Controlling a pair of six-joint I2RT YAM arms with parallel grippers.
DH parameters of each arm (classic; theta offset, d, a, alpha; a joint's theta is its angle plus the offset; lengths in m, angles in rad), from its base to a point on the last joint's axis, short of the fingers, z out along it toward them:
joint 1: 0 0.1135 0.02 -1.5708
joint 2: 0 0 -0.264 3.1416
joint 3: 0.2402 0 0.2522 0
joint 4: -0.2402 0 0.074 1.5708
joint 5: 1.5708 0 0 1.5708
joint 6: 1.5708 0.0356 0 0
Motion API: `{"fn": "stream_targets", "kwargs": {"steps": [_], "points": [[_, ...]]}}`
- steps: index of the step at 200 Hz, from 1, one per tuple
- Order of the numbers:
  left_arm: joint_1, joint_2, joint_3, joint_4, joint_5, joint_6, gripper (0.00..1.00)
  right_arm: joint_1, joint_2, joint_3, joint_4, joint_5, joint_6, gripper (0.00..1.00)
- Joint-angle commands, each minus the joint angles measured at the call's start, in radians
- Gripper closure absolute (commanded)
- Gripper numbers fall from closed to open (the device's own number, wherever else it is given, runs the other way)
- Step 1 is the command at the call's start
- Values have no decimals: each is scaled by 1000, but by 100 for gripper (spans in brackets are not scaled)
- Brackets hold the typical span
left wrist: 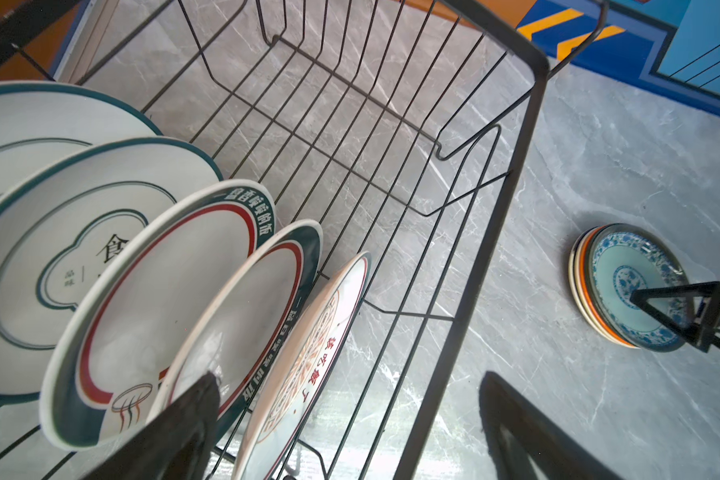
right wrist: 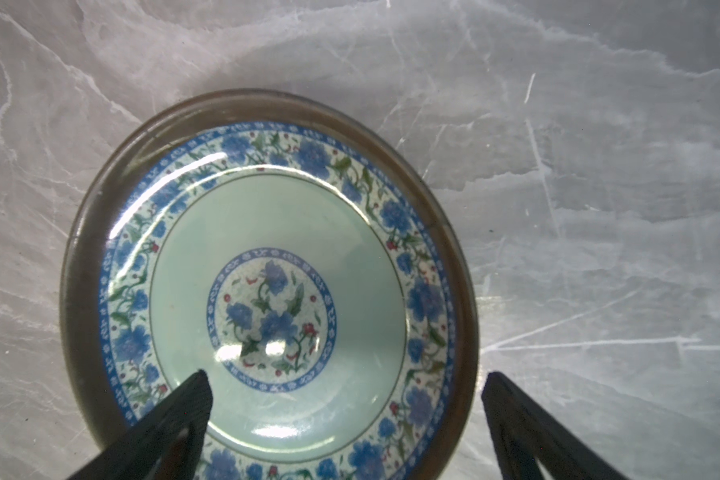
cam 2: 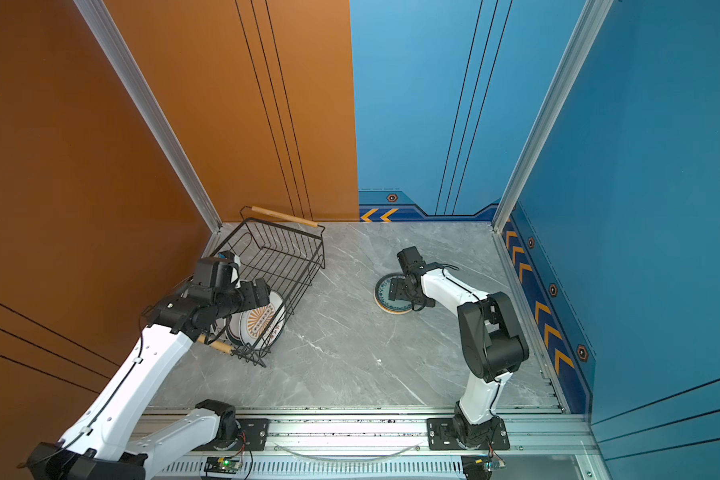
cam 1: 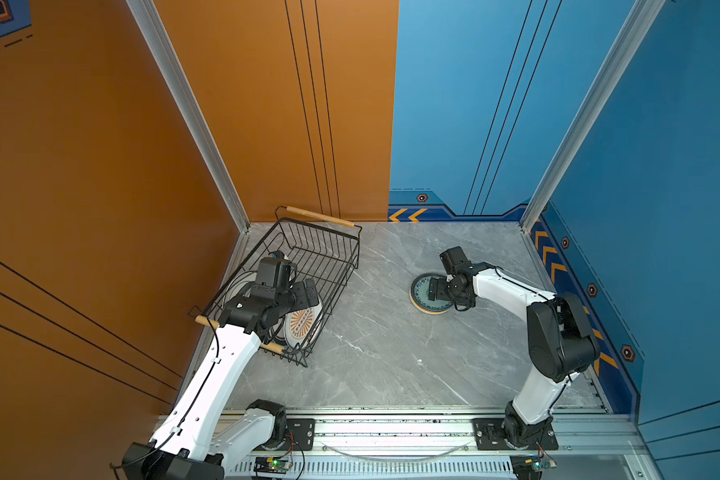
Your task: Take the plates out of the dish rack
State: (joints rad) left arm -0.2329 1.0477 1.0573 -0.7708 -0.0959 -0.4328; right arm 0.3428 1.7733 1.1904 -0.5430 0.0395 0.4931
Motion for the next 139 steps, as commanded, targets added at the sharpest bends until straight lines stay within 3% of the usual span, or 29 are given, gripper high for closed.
{"fn": "stream_targets", "kwargs": {"steps": [1,100,132,139], "points": [[-17,23,28,-54,-29,24,2,4,-20,14,-35,21,-19,0],[-39,122,17,-99,-114,-8,3,-13,-77,-28,5,-42,-22,0],[-37,145,9,-98,-126,-10,12,-20,-88,-38,15,-56,-24,0],[-36,151,9,-98,-126,-8,20,-21,-90,-40,18,-59,-24,0]]}}
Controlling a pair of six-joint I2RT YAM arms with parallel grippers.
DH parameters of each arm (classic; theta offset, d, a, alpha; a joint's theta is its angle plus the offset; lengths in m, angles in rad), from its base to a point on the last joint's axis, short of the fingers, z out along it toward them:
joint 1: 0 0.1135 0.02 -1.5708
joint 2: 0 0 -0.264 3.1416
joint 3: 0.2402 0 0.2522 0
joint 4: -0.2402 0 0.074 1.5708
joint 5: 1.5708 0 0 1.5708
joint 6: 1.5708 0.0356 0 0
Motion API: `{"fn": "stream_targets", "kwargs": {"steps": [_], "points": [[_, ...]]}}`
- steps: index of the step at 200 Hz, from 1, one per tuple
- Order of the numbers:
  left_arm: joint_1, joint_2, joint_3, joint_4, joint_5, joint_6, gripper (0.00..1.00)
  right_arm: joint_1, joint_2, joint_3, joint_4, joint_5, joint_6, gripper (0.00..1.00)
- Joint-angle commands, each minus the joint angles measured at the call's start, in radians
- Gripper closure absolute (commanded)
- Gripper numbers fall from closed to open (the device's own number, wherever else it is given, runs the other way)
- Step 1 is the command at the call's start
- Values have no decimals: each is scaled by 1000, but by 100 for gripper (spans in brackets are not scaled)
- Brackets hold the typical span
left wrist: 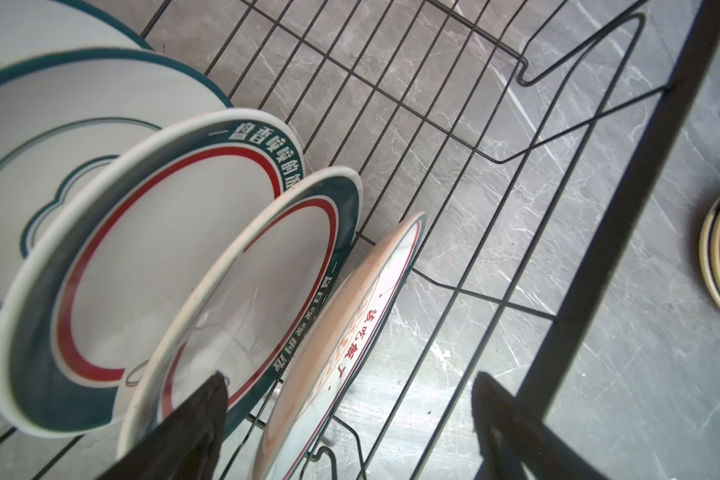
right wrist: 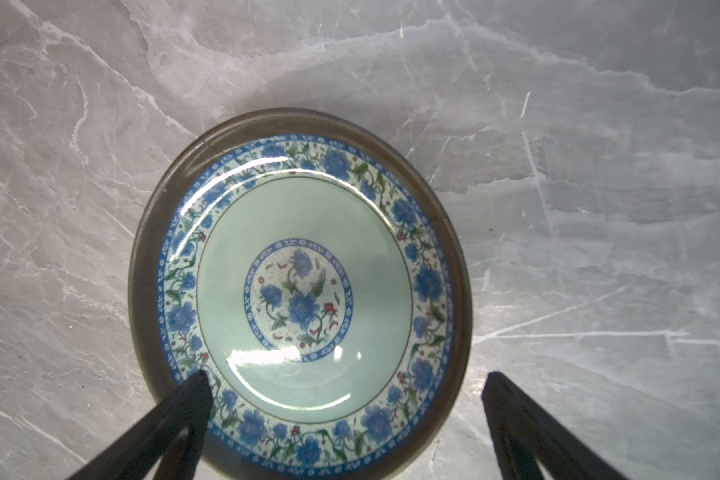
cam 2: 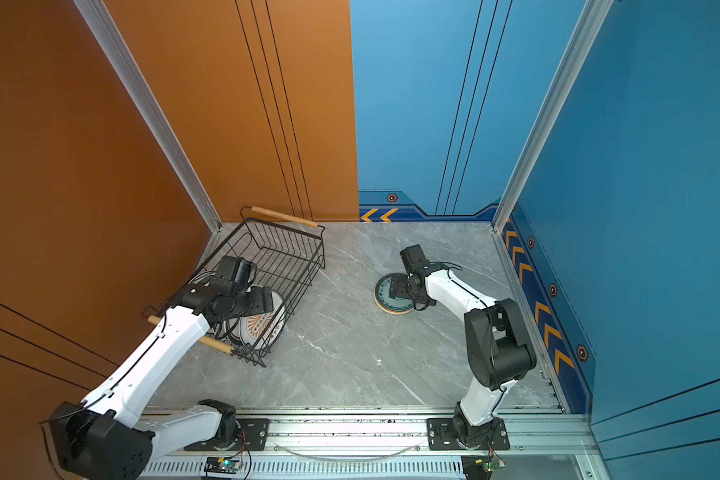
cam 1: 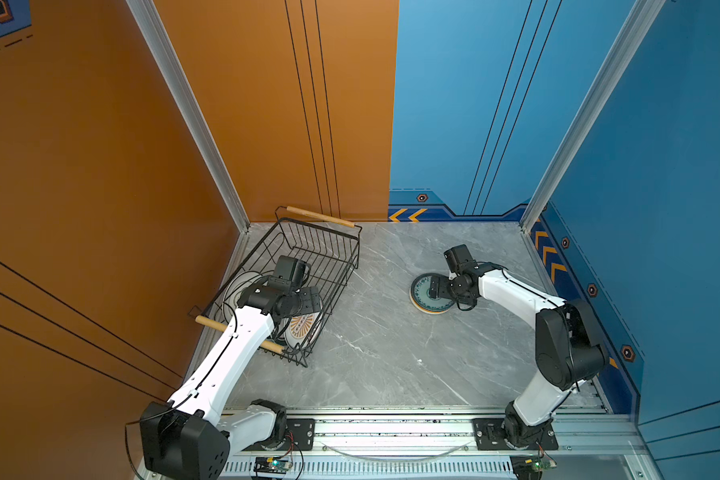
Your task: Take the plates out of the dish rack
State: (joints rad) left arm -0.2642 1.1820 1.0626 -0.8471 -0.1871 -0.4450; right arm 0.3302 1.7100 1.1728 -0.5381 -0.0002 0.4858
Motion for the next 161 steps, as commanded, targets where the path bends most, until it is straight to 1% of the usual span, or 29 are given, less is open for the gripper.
{"fn": "stream_targets", "kwargs": {"steps": [1,38,51,56,87,91,107,161], "points": [[-5,17,3,-22,-35,4,20,-9,-27,-23,13,-20,-17,0],[-3,37,-10,-16,-37,9,27,-14,-36,-35,24,-31,-18,0],[0,37,-21,-6,-35,9,33,-17,-39,-41,29,-32,-18,0],[2,39,-23,-4,-38,7,35,-17,-41,-43,29,-34,-18,0],[14,50,-26,2,-37,-2,40,-24,-58,-59,37,-40,-18,0],[15,50,-54,5,-35,-2,40,-25,-59,-59,39,-39,-18,0],[16,57,-67,16,-34,-8,44,-29,-68,-68,40,-38,-14,0],[28,81,-97,43,-29,-7,59,-36,-84,-84,48,-41,-12,0]]}}
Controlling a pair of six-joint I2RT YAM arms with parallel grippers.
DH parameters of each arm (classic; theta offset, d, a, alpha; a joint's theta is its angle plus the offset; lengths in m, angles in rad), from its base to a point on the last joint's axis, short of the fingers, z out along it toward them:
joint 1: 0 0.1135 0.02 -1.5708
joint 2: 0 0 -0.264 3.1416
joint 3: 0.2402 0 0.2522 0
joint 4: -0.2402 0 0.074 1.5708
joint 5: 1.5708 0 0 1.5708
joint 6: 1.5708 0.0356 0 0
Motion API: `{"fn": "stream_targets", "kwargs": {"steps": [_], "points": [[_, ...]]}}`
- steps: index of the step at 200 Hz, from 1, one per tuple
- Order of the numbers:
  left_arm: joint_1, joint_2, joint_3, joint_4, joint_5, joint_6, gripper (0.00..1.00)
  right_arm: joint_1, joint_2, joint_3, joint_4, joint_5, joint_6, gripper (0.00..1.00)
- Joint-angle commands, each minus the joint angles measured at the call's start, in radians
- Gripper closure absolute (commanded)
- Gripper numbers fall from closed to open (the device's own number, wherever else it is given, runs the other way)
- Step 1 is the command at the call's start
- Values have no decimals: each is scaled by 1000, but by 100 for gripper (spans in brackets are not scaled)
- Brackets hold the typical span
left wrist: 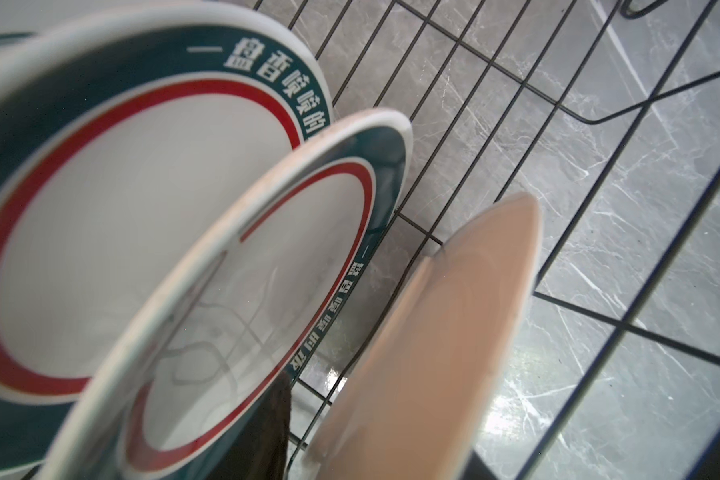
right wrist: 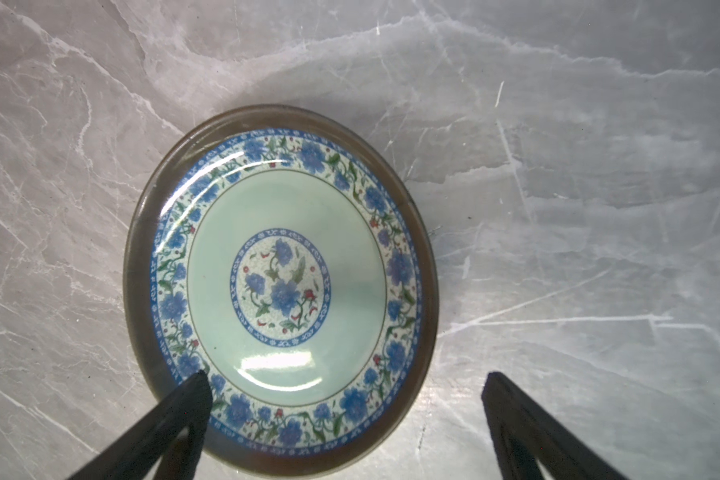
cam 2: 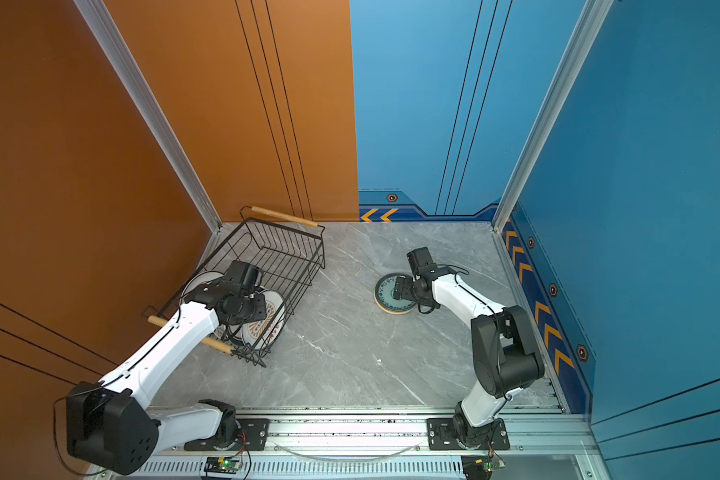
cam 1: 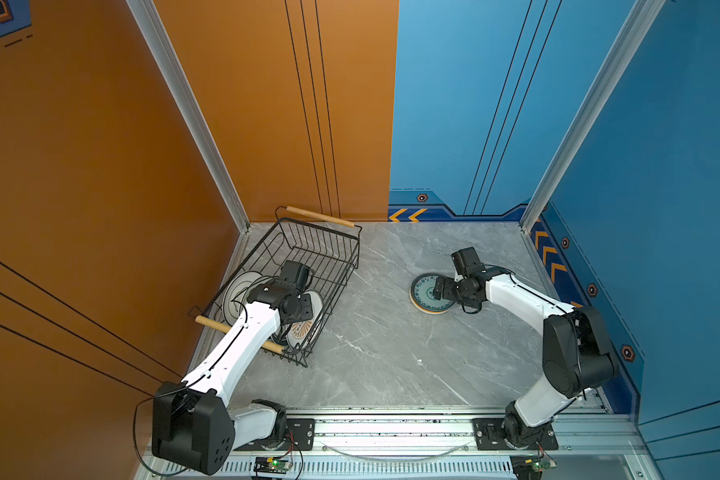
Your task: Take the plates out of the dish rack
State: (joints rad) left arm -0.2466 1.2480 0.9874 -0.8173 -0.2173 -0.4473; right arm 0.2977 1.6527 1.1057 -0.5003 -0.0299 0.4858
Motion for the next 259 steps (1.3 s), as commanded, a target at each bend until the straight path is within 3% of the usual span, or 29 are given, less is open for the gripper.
{"fn": "stream_targets", "kwargs": {"steps": [1,73,196,259], "points": [[10,15,-21,13,1,-4,59,-4,-27,-17,11,-12,-12,0],[30,15,-41,26,10,-5,77,-8,-25,-21,11,-15,-12,0],[41,-39,8,17,109,24,91,-6,-22,-19,19,-38,-12,0],[40,-72,122,-42,156,54,97,-6,-28,-20,22,-40,-11,0]]}}
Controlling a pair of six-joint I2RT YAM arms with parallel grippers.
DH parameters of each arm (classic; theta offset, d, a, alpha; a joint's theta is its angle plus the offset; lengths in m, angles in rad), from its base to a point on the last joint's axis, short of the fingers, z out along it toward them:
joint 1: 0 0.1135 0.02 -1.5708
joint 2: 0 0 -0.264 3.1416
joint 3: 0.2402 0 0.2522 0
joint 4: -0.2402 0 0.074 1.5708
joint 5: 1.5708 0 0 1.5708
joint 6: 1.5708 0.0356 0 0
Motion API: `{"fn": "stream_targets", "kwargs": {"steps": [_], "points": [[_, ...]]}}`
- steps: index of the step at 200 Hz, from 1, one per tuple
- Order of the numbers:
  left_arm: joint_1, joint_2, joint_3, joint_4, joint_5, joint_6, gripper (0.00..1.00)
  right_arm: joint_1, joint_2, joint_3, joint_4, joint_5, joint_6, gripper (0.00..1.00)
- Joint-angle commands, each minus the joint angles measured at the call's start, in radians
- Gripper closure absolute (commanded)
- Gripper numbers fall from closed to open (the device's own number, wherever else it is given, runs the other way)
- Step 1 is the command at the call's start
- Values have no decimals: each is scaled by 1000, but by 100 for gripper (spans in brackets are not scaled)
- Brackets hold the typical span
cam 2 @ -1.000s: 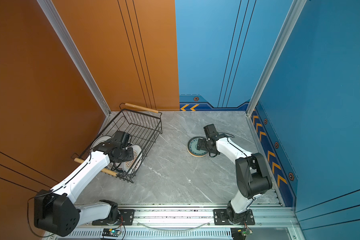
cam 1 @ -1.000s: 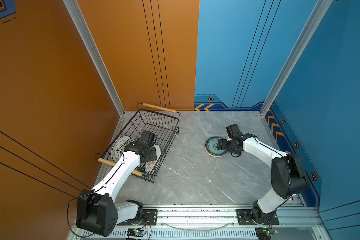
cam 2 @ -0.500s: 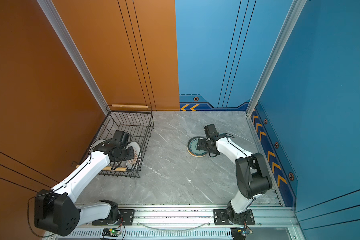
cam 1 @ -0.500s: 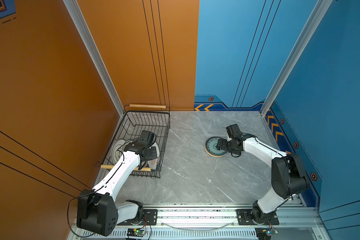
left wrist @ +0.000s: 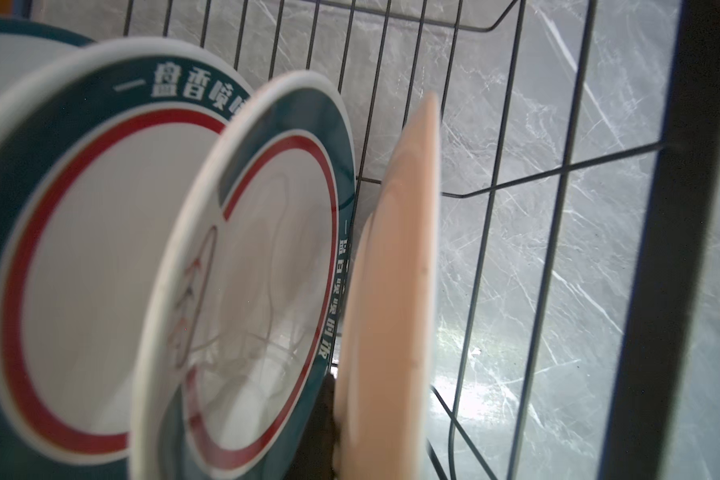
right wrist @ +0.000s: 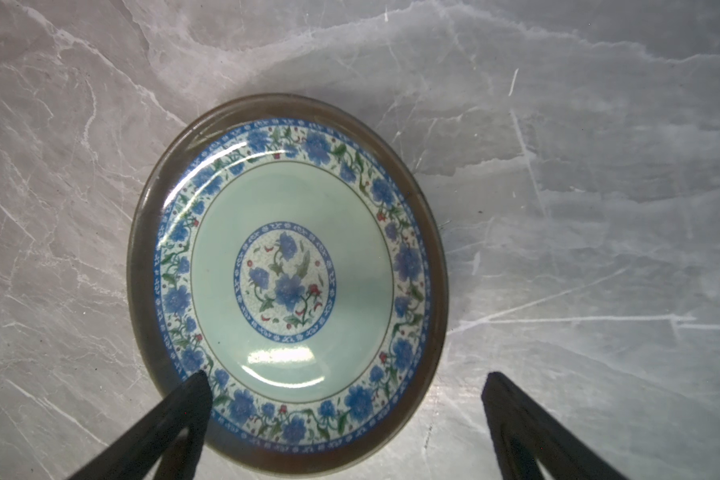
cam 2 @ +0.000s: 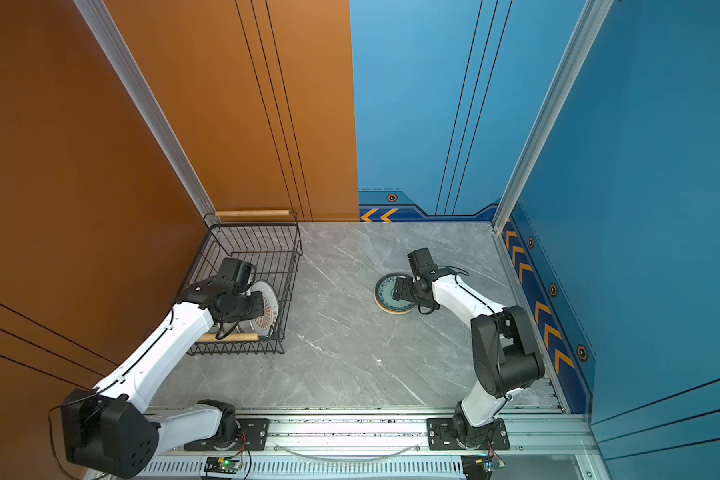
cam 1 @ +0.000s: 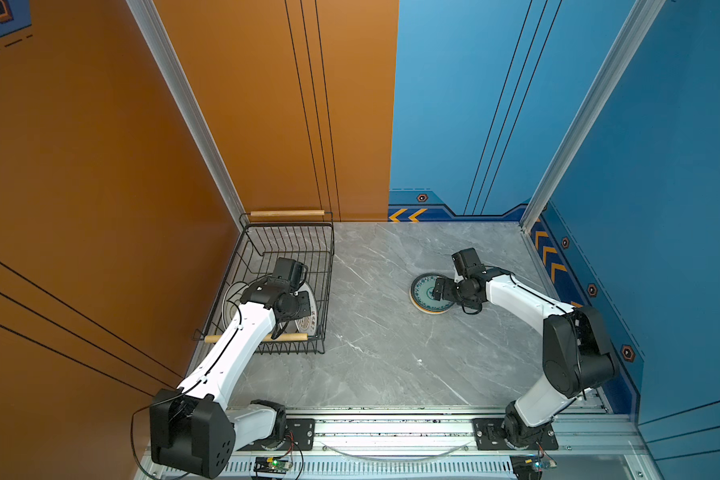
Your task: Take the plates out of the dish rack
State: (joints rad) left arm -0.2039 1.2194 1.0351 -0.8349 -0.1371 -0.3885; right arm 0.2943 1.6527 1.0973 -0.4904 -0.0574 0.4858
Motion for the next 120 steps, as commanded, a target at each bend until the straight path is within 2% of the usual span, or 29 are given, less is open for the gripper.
{"fn": "stream_targets", "kwargs": {"steps": [1,28,53,88,120], "points": [[-2,-45,76,-27,76,-4,97,-2,-28,-12,12,-13,-11,0],[-3,-67,125,-60,84,4,100,-2,-47,-20,18,-9,-8,0],[-9,-104,174,-72,137,-30,100,-3,-80,-31,21,8,-2,0],[-105,-181,279,-76,100,-81,100,-15,-161,-61,21,50,15,0],[-164,-186,356,-75,91,-104,100,-32,-256,-92,23,46,31,0]]}}
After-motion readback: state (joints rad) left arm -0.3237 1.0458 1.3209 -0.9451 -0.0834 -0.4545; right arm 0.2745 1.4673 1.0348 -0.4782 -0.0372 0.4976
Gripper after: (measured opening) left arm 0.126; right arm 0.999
